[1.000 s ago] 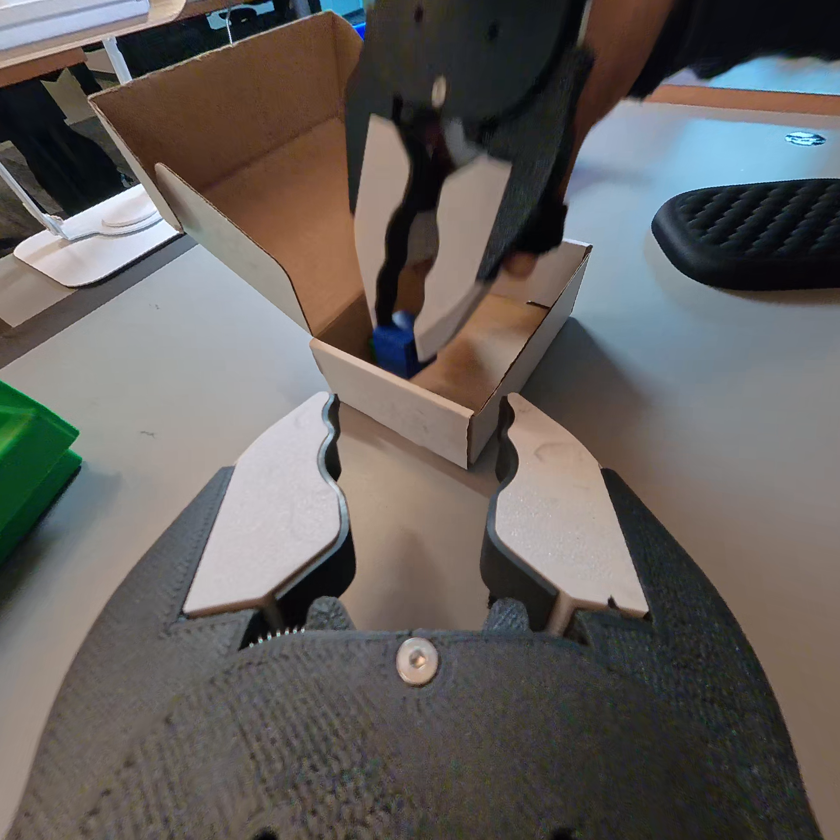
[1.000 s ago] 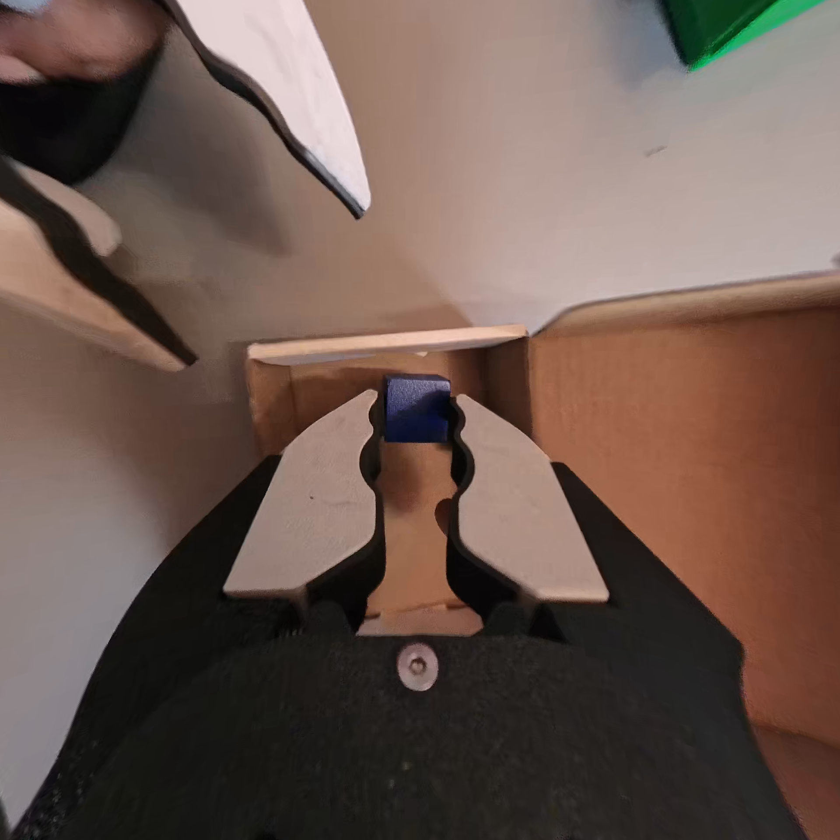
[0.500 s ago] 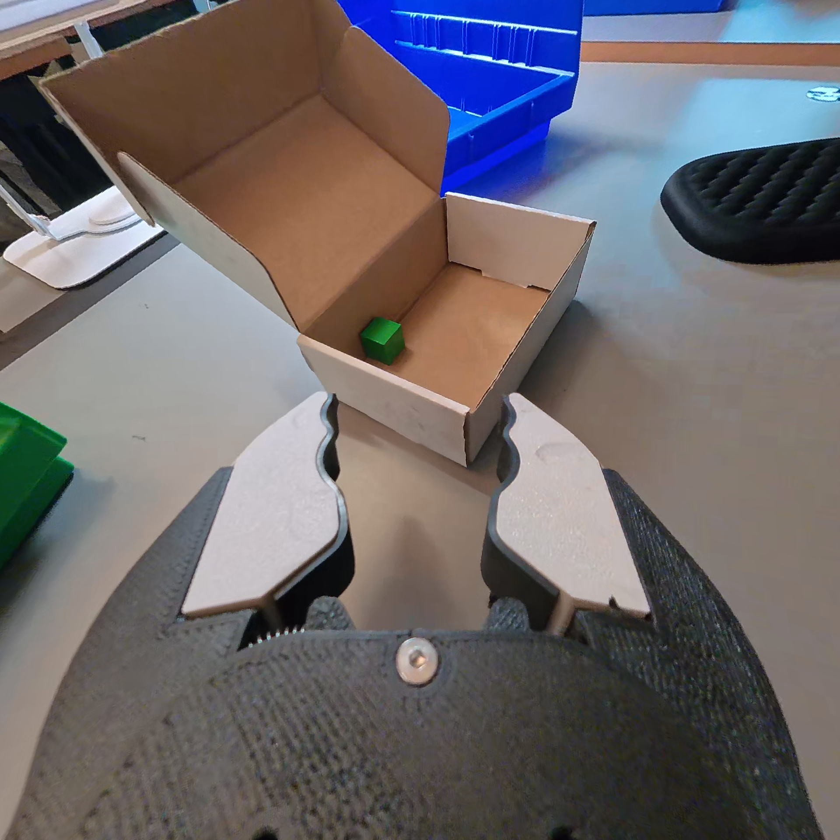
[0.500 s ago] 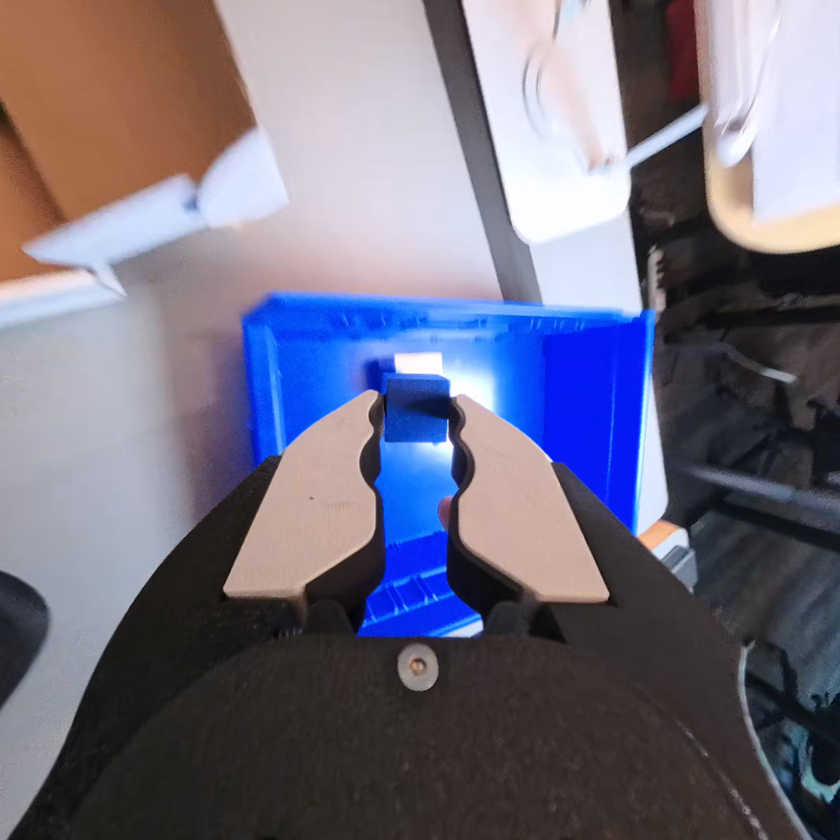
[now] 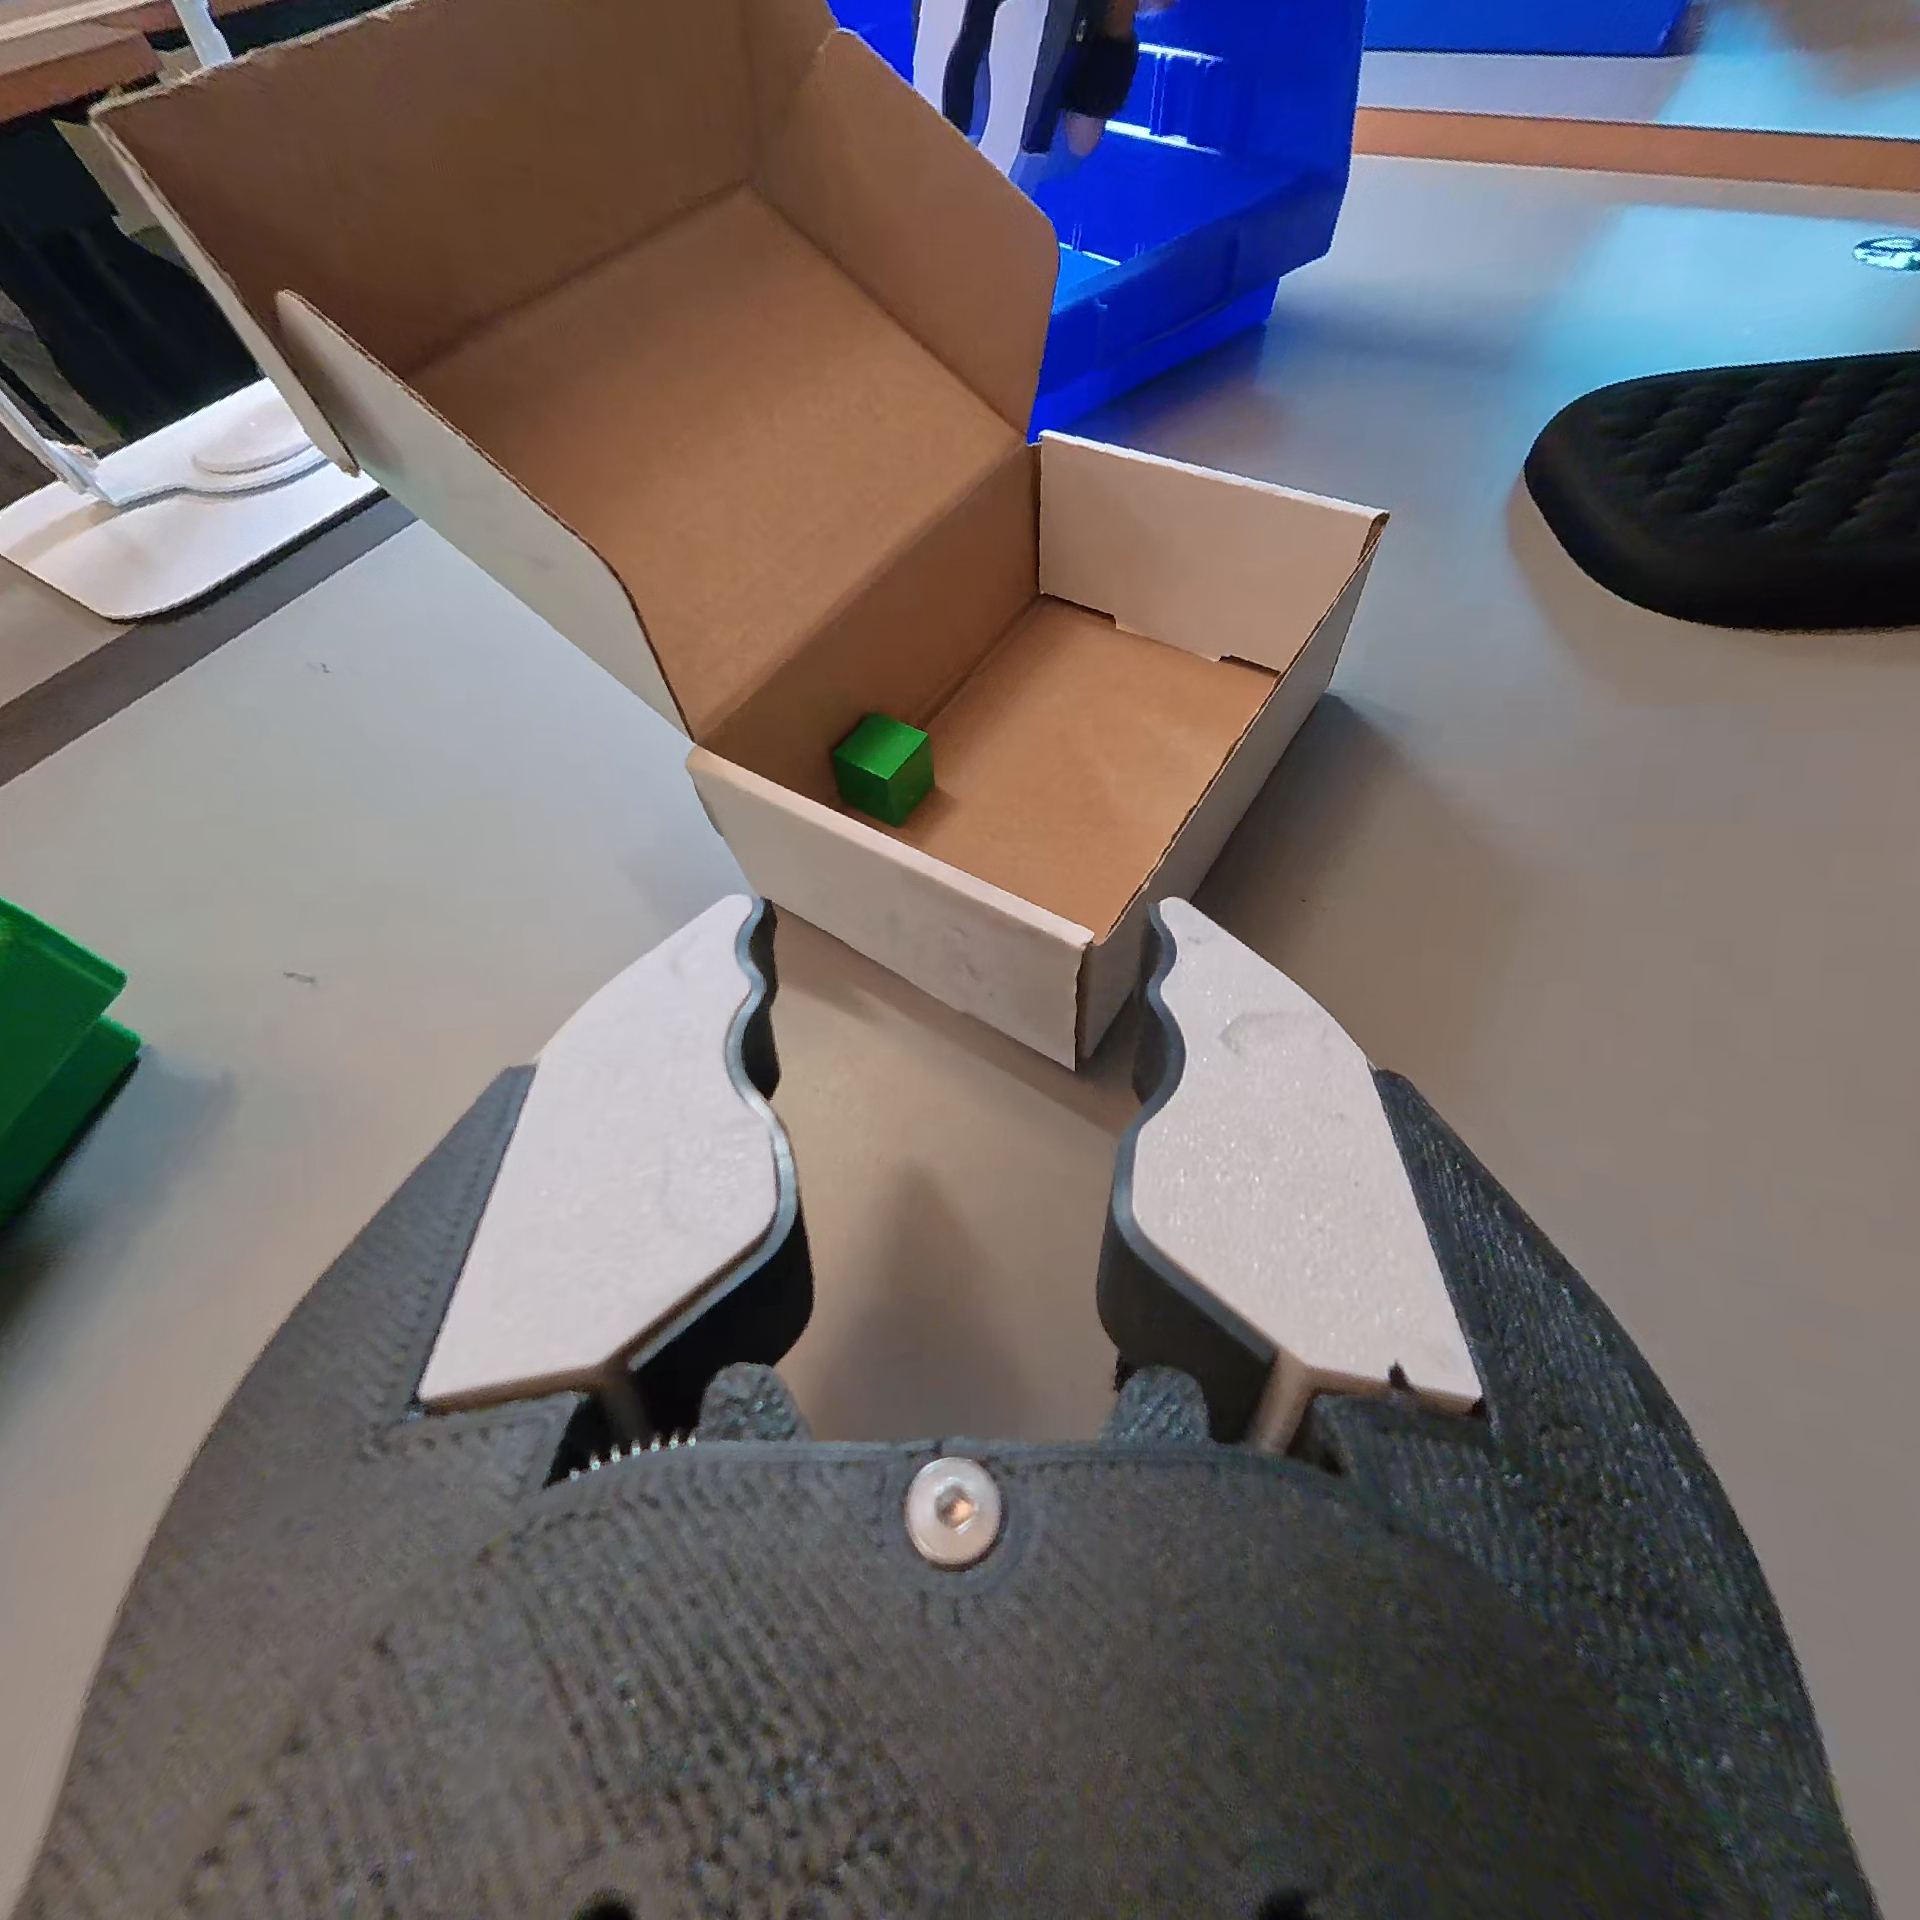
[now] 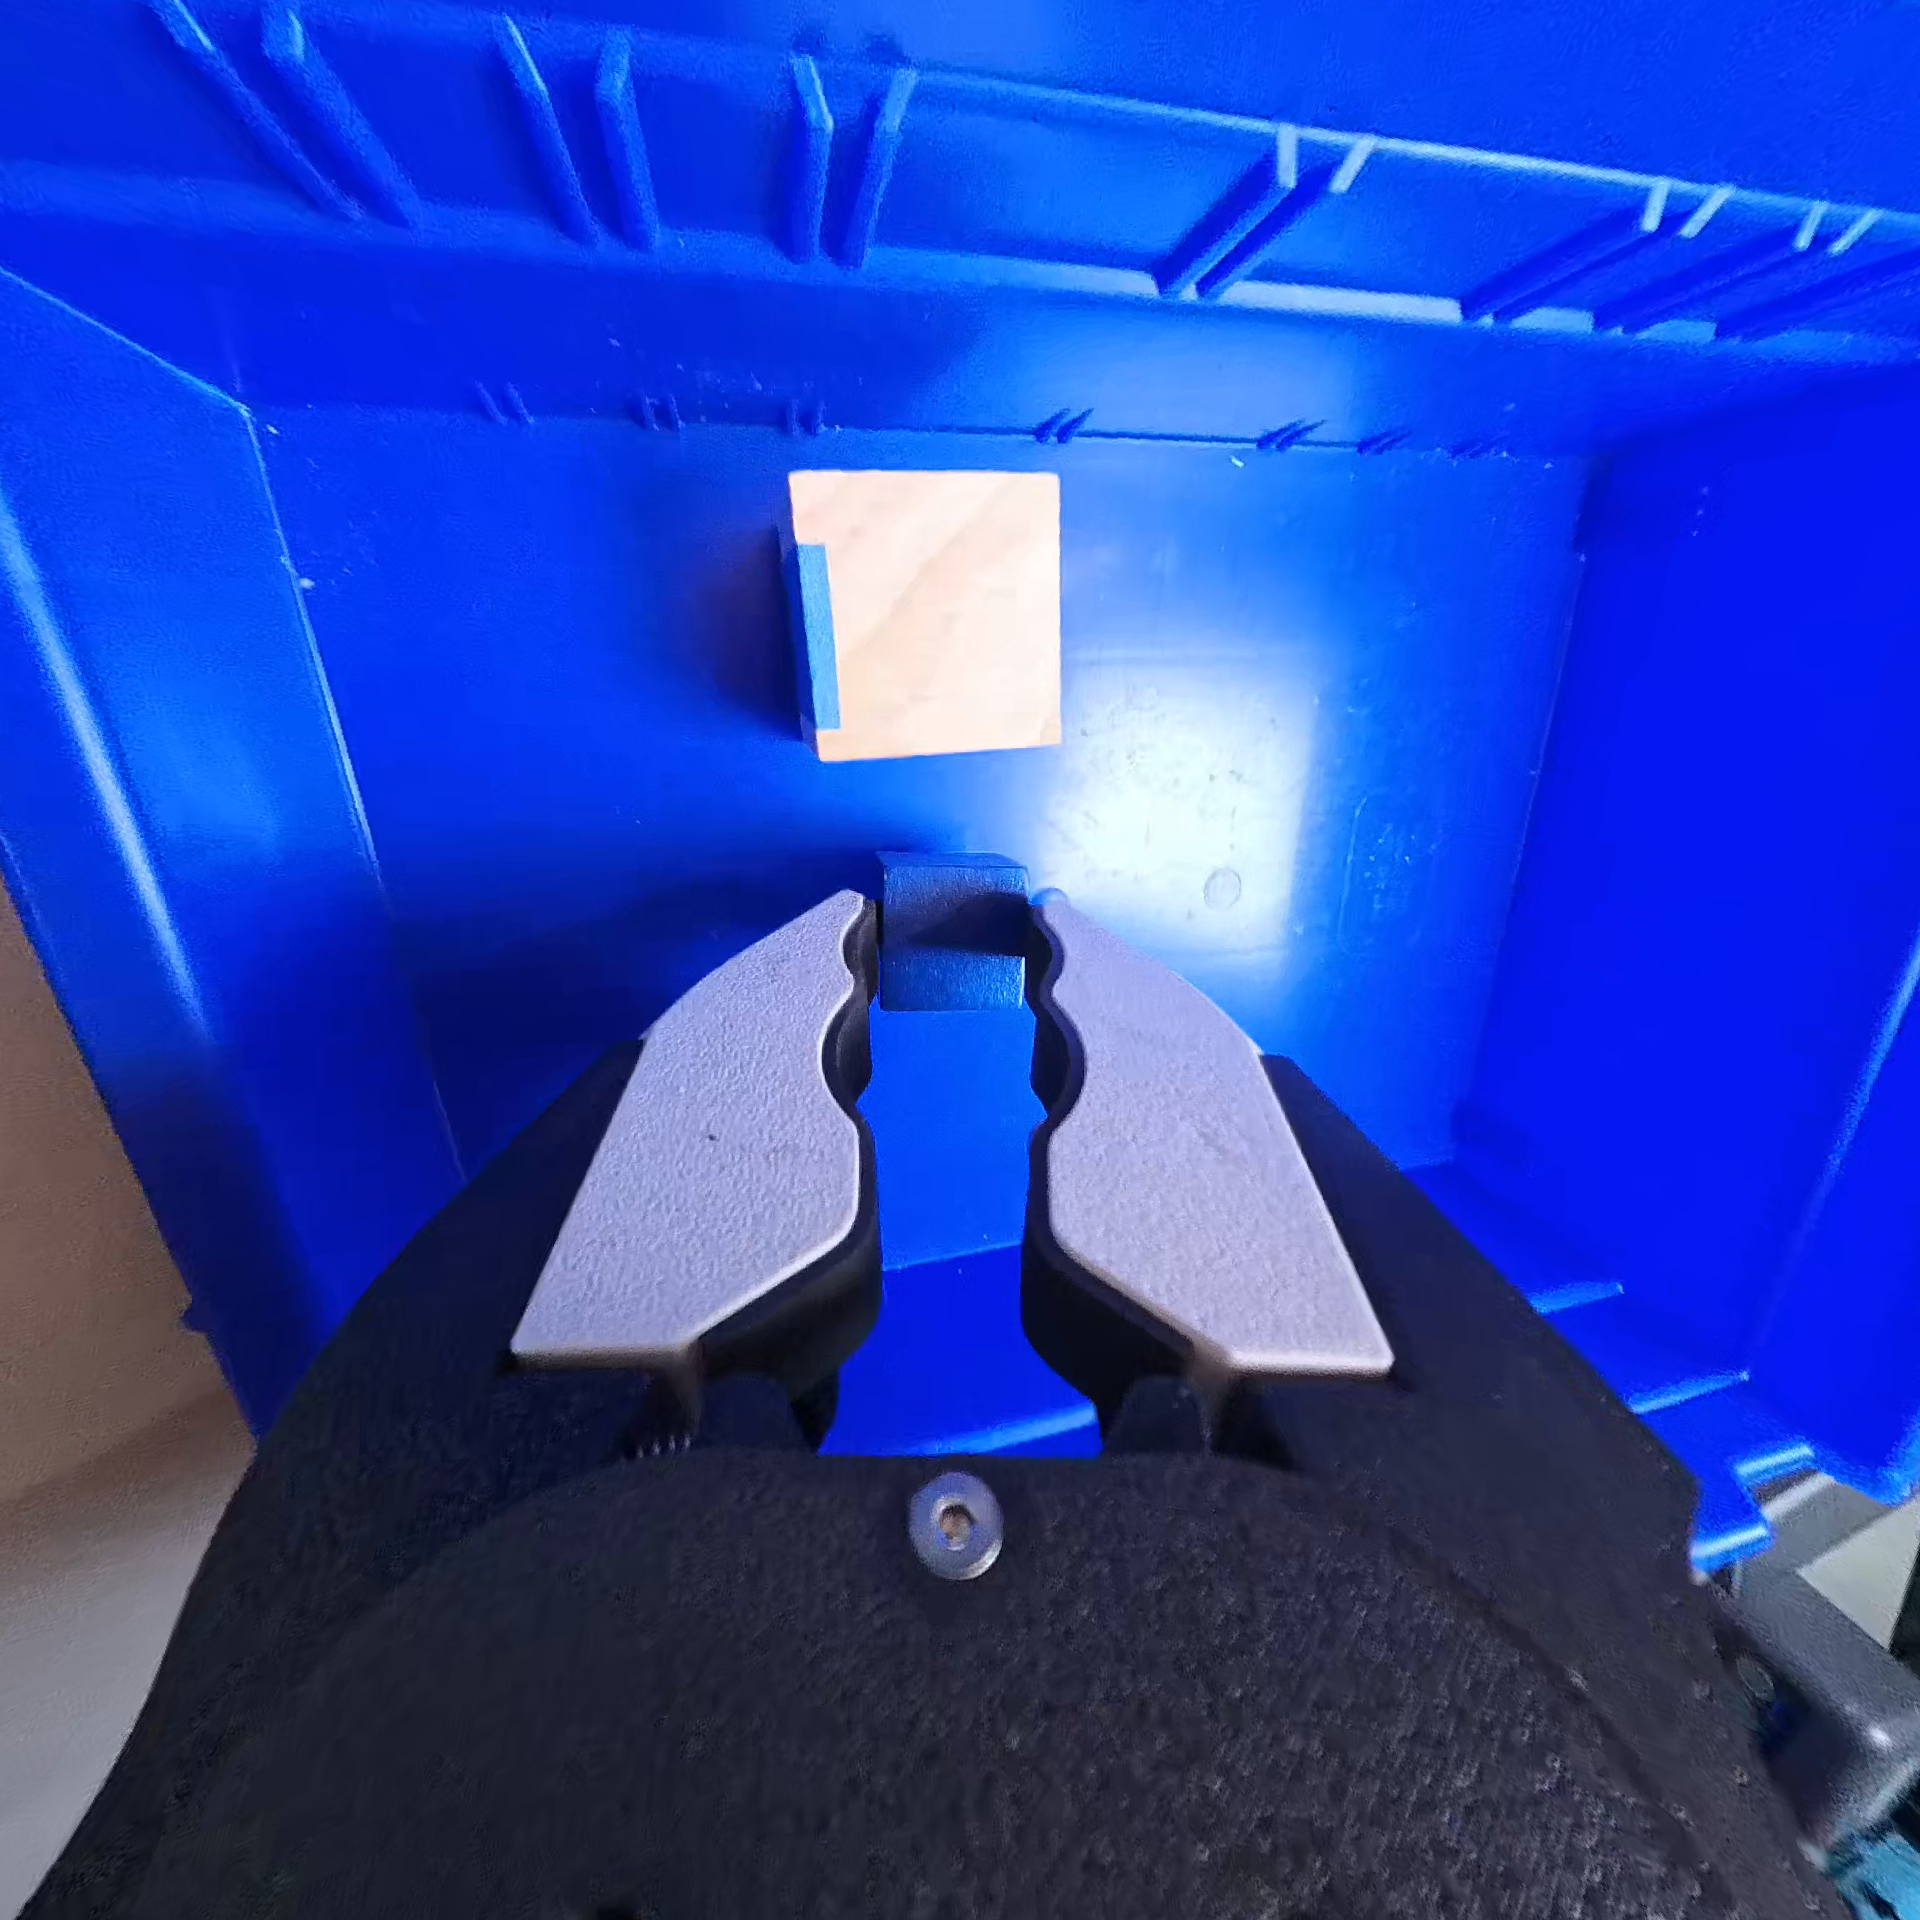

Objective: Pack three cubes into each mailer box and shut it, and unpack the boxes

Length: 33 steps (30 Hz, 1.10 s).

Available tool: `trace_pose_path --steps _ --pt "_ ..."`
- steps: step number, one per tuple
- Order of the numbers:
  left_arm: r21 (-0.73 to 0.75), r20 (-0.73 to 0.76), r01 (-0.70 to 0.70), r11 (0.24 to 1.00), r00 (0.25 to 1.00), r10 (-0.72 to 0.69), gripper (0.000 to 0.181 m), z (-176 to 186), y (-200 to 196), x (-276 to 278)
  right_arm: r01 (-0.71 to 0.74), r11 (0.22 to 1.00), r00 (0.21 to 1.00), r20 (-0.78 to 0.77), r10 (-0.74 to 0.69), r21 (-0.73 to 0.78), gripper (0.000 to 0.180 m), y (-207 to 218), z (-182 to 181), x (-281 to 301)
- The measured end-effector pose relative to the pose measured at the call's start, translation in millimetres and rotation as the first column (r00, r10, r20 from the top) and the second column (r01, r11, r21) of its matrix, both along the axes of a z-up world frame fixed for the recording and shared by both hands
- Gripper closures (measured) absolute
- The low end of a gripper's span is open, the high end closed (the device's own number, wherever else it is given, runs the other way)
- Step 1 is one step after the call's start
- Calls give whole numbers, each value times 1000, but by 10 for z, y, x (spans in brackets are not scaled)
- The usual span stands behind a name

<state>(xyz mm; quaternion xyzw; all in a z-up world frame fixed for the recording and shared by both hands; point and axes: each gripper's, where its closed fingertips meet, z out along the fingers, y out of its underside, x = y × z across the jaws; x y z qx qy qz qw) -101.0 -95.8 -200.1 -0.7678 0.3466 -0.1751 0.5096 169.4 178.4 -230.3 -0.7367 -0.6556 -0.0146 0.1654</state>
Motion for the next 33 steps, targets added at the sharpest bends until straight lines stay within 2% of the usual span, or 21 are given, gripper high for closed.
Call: trace_pose_path --steps 10,12,15,18,21,23,26,28,33 --pt "-3 7 5 1000 1000 -5 115 5 -4 3 -14 1000 993 119 15 -6 151 -18 -161 49" --pt "-1 11 4 1000 1000 -4 115 13 -6 -1 -1 1000 989 150 0 8 142 -21 -136 102" --pt "4 13 3 1000 1000 -3 115 22 -6 -2 0 999 998 62 -3 47 141 -92 130 -17" --pt "1 10 6 1000 1000 -6 115 15 -7 4 -43 991 995 -80 53 127 141 -302 598 -332" --pt "0 5 6 1000 1000 -6 115 9 -6 7 -148 971 960 -210 187 188 144 -780 1025 -814" --pt "7 1 5 1000 1000 -5 115 12 -7 8 -241 948 934 -217 285 210 145 -1184 1117 -1131" --pt "21 -8 3 1000 1000 -3 115 20 -13 10 -355 914 904 -177 390 198 146 -1754 997 -1572" --pt "30 -12 2 1000 1000 -1 115 29 -17 9 -395 899 896 -139 422 189 147 -1990 807 -1811" --pt "41 -8 1 999 1000 -1 115 53 -27 -1 -362 928 928 -57 368 90 146 -2187 186 -2154"
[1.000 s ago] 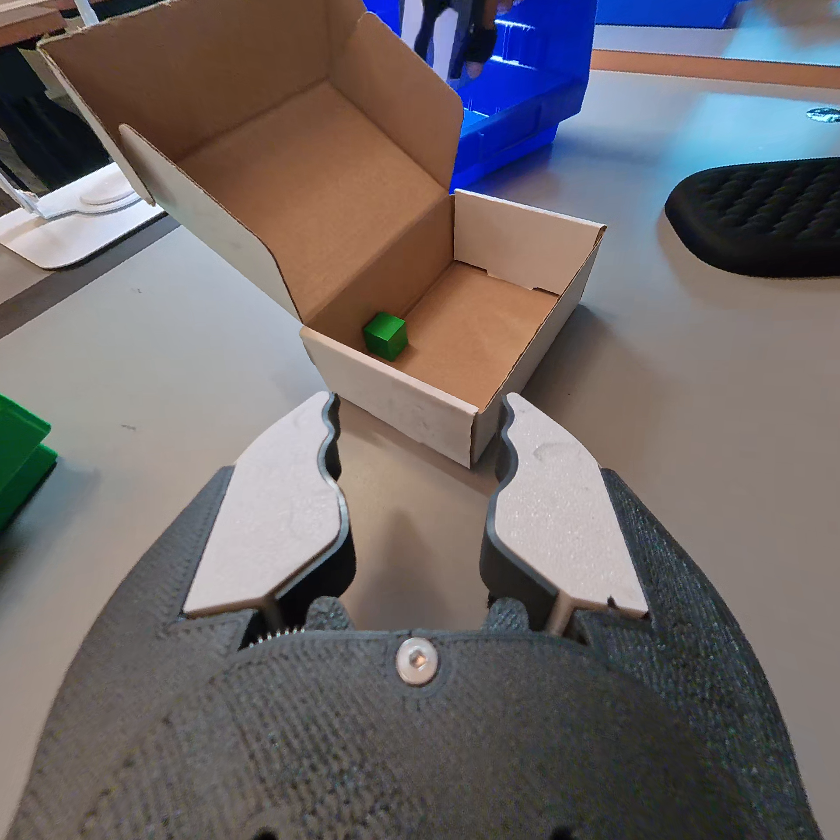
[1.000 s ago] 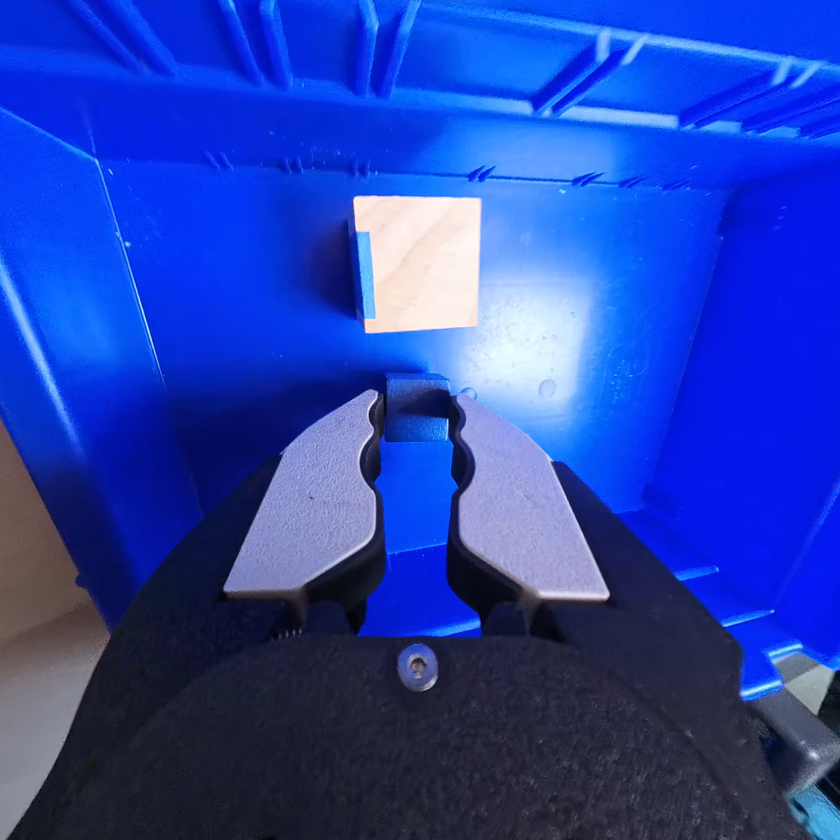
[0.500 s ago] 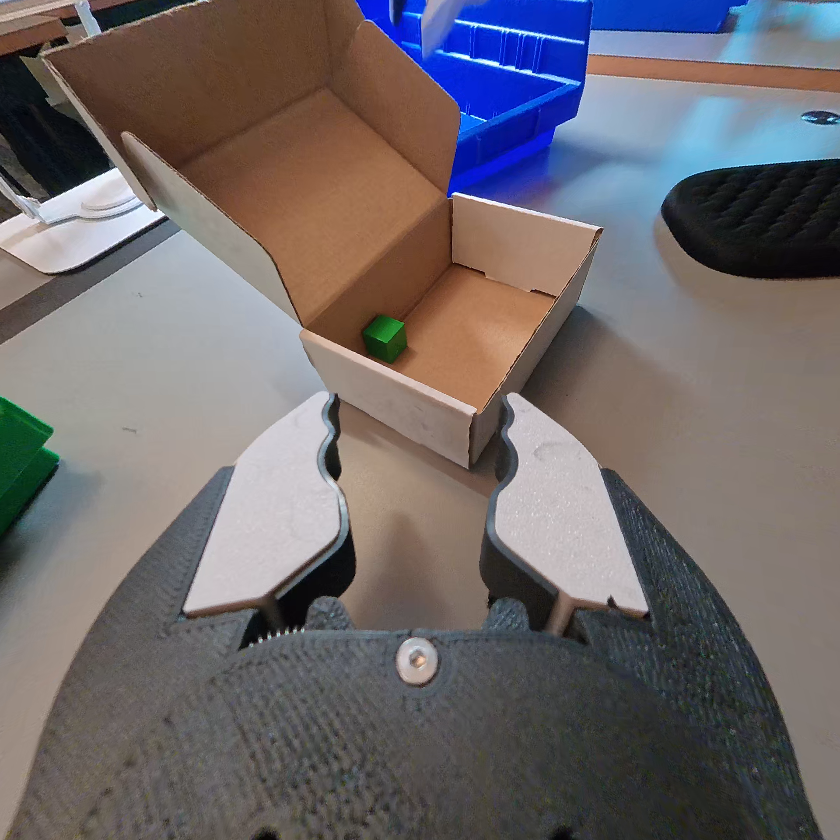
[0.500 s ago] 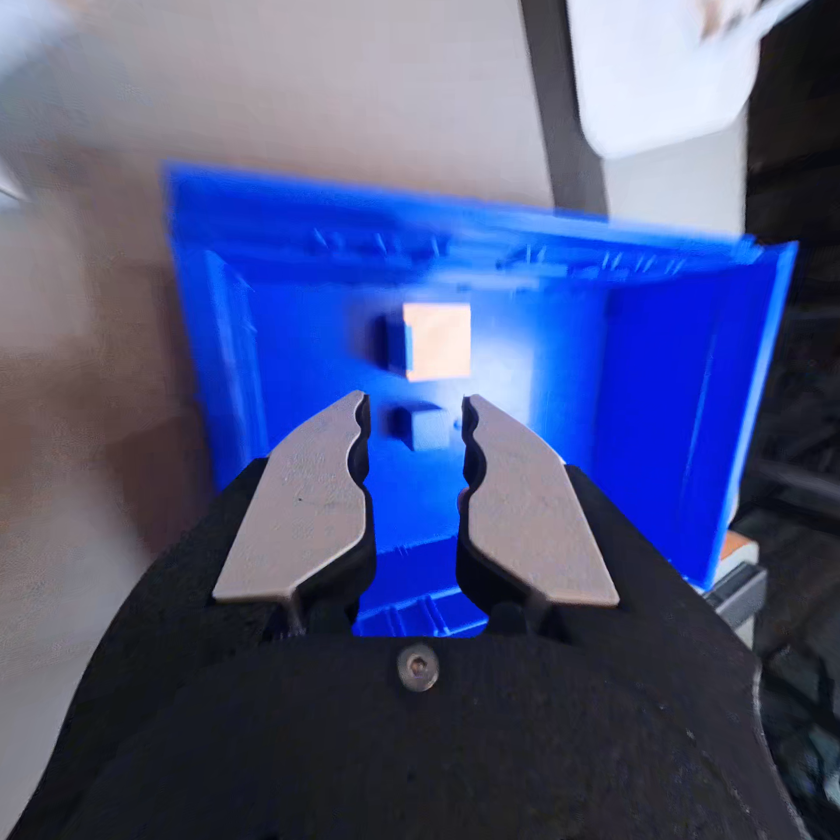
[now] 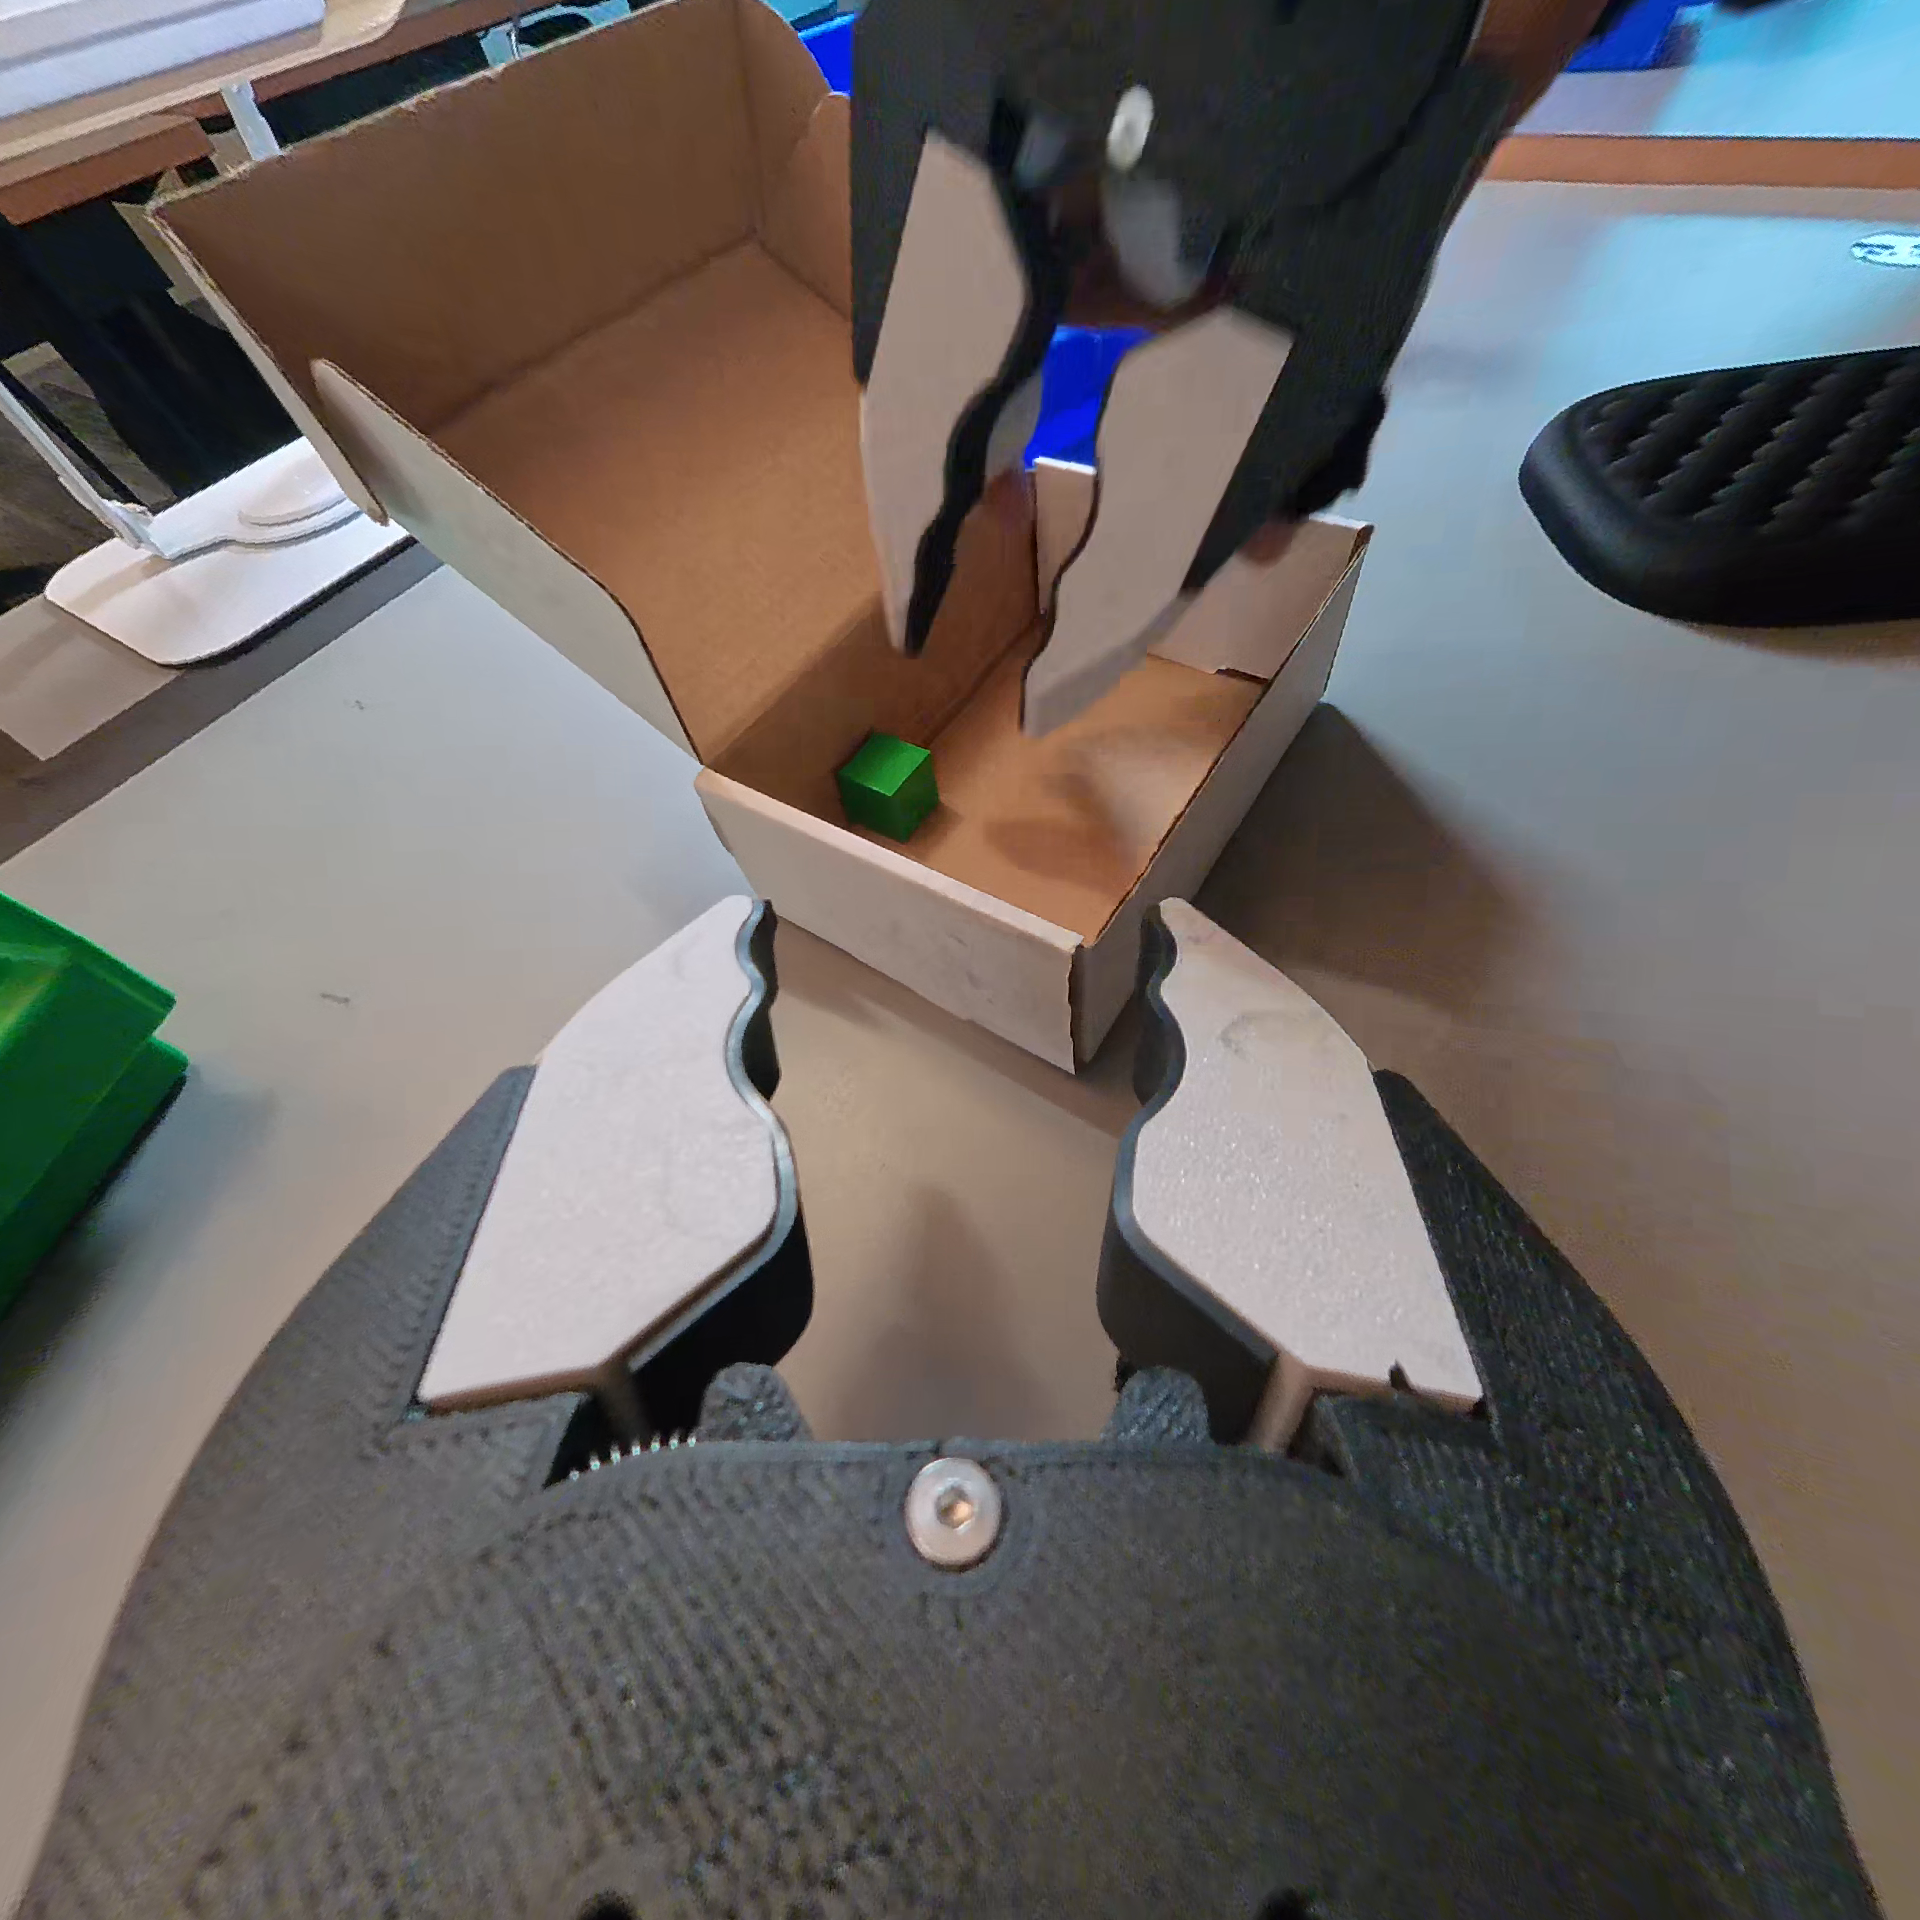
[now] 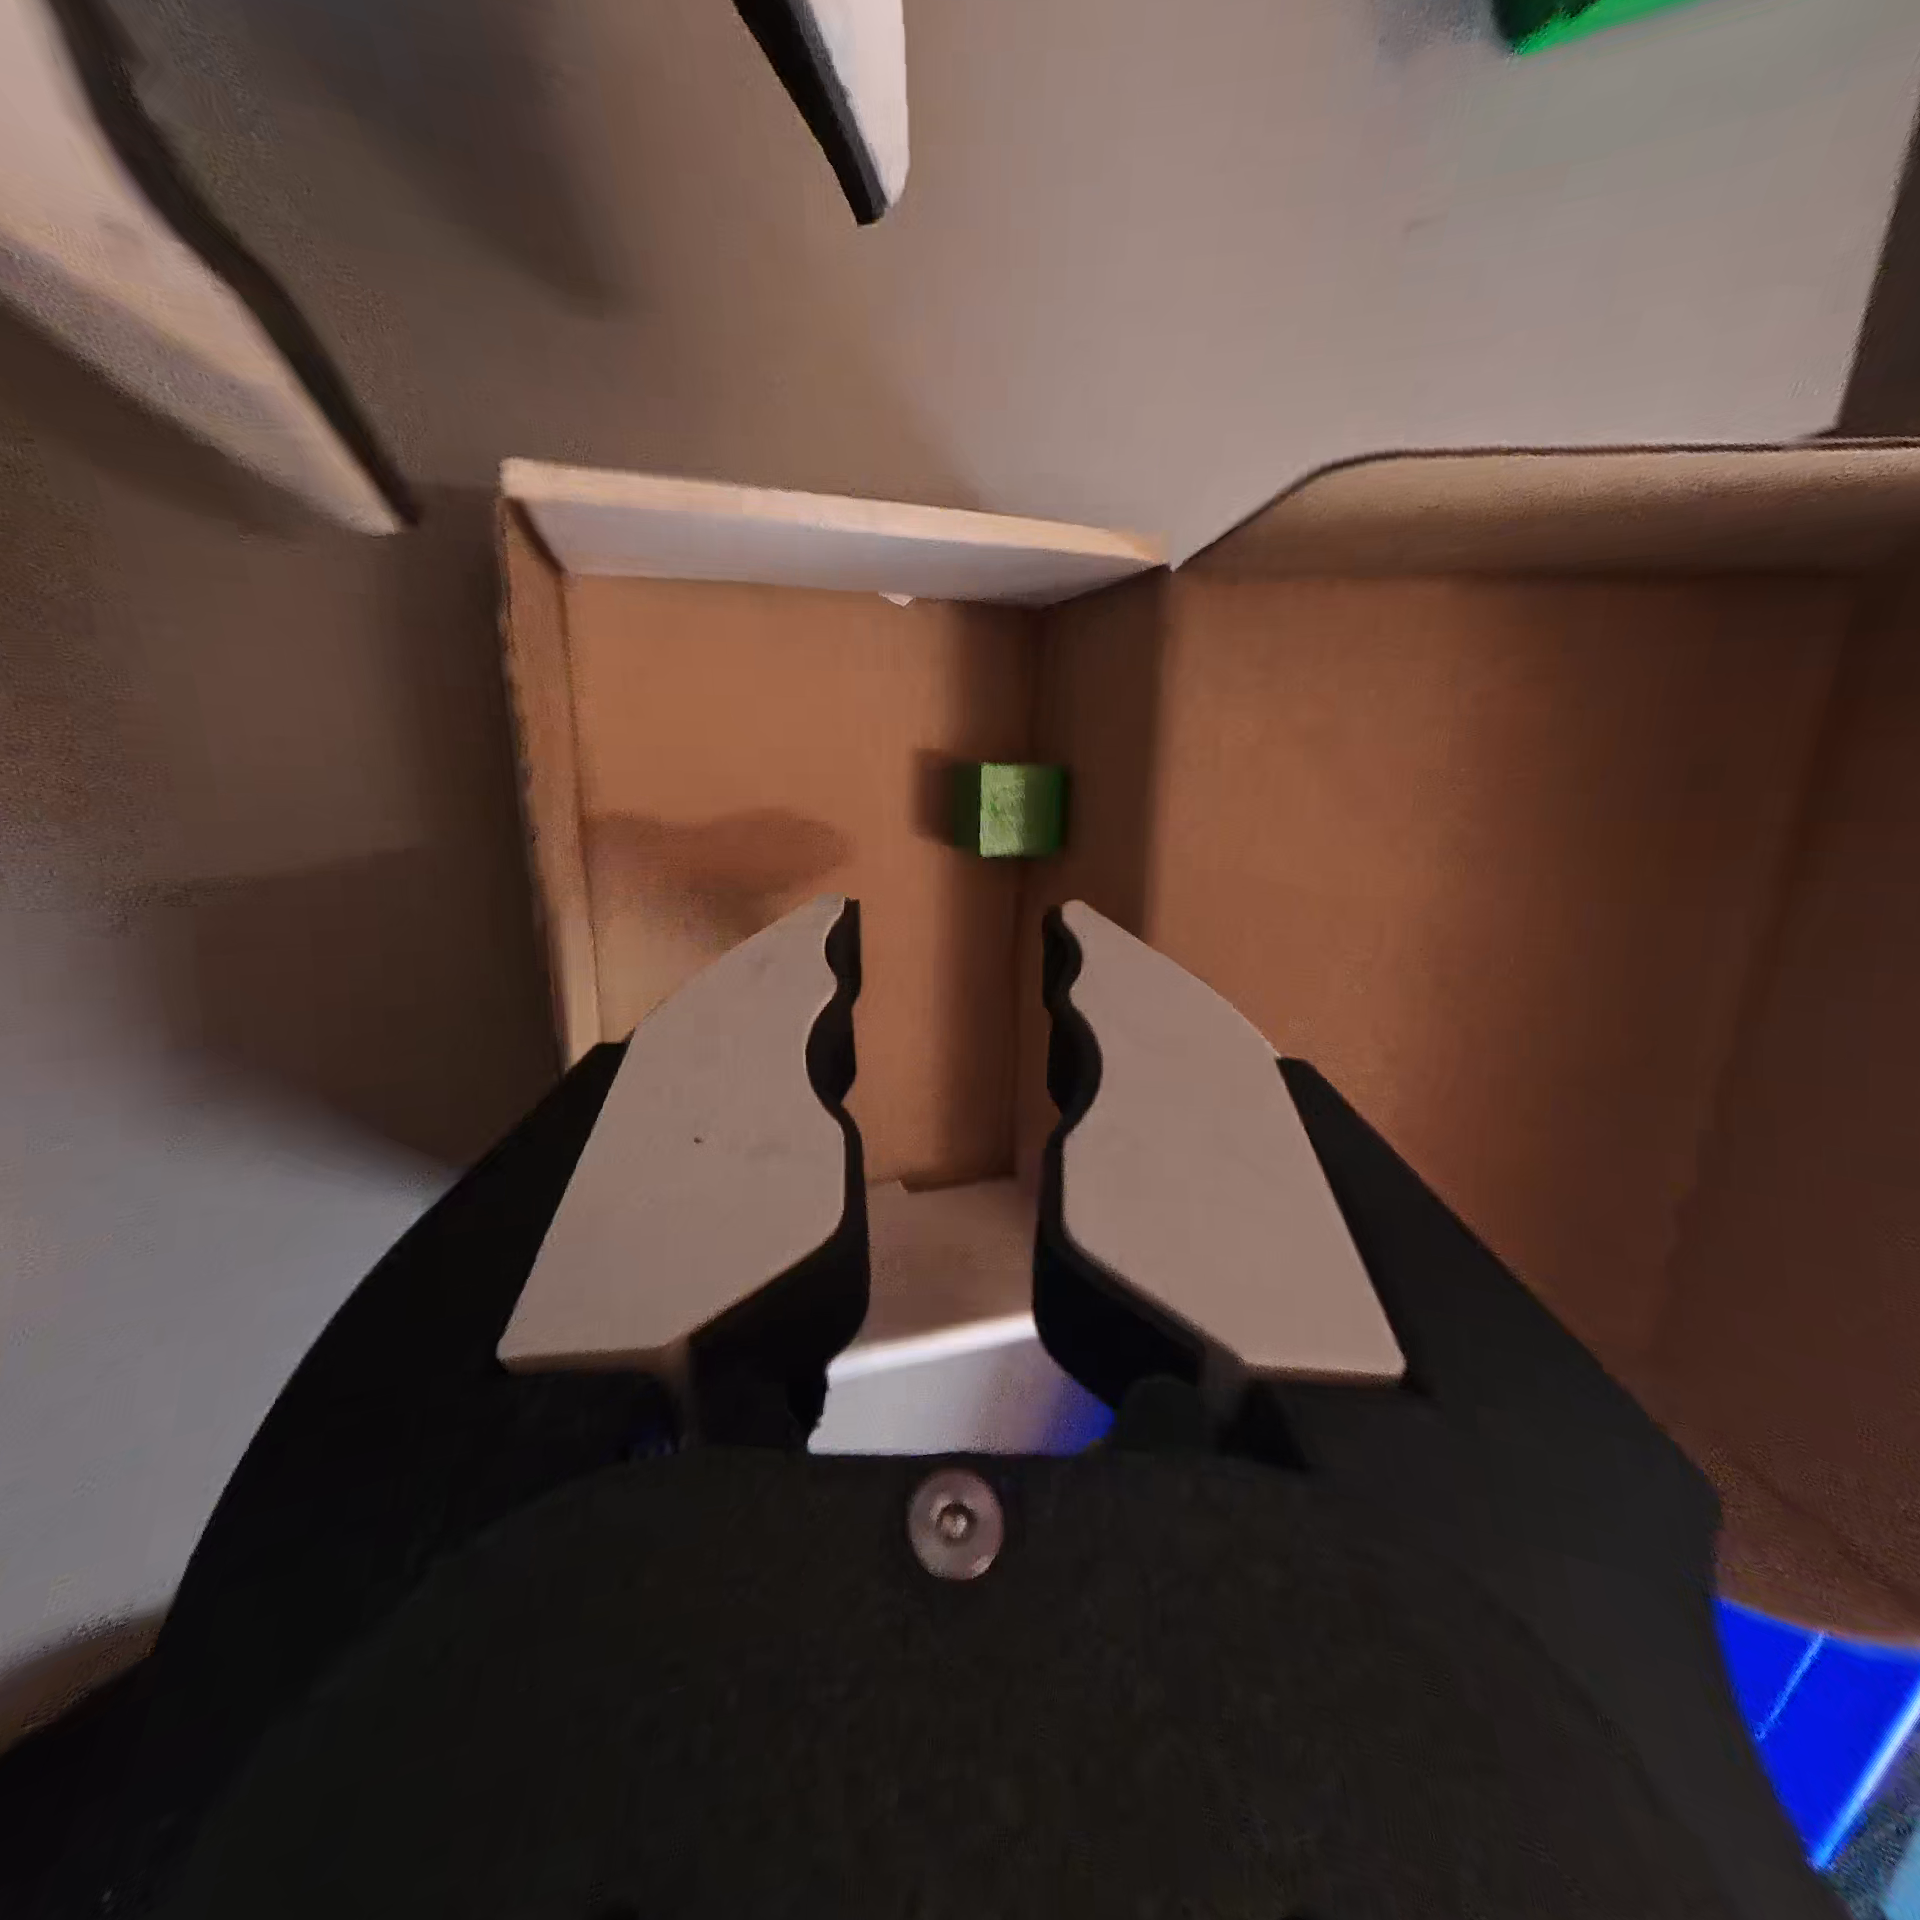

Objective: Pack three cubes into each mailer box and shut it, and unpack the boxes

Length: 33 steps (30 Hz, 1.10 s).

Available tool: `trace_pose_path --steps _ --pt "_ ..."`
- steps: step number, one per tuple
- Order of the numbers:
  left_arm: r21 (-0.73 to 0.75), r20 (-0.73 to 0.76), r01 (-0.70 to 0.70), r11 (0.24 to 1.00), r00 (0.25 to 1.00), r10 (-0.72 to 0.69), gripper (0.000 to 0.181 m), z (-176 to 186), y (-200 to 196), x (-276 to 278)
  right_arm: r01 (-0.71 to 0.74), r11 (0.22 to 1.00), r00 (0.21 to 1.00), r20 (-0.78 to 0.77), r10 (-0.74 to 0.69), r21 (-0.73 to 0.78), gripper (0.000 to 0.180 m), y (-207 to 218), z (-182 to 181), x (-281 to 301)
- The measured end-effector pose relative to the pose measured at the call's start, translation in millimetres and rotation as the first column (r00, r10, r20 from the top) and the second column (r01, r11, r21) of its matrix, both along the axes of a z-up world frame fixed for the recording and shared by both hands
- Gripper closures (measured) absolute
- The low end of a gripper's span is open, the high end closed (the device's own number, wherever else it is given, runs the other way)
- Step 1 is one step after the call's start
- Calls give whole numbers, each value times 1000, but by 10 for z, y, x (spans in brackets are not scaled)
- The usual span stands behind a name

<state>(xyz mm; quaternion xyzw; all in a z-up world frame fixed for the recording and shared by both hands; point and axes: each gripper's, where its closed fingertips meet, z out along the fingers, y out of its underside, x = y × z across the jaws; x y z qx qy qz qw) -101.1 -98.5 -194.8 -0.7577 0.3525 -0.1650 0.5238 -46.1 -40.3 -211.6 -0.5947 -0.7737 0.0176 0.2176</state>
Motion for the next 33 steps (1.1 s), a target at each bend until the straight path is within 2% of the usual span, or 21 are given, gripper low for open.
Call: trace_pose_path --steps 4,10,11,15,17,19,28,33 --pt "2 -2 9 1000 1000 -9 115 4 -15 7 29 997 999 22 -31 66 146 103 -253 -139" --pt "6 -9 19 1000 1000 -19 115 11 -32 17 18 978 999 30 -25 209 155 195 -338 -181" --pt "5 -6 20 1000 1000 -20 115 13 -32 16 9 979 1000 26 -14 203 162 175 -324 -182" --pt "3 -2 22 1000 1000 -22 115 19 -35 17 -19 996 1000 18 17 83 169 2 -284 -164" --pt "3 -5 25 1000 1000 -25 115 16 -37 20 -17 998 1000 9 17 54 165 -14 -254 -169" --pt "4 -8 25 1000 1000 -25 115 13 -38 21 -8 999 1000 22 7 32 153 -10 -257 -165" --pt "-1 -1 23 1000 1000 -23 115 12 -36 14 44 998 998 47 -41 -55 158 -16 -344 -168" --pt "11 -13 26 1000 1000 -26 115 13 -45 27 35 993 999 -36 -39 -109 159 -84 -1 -77"
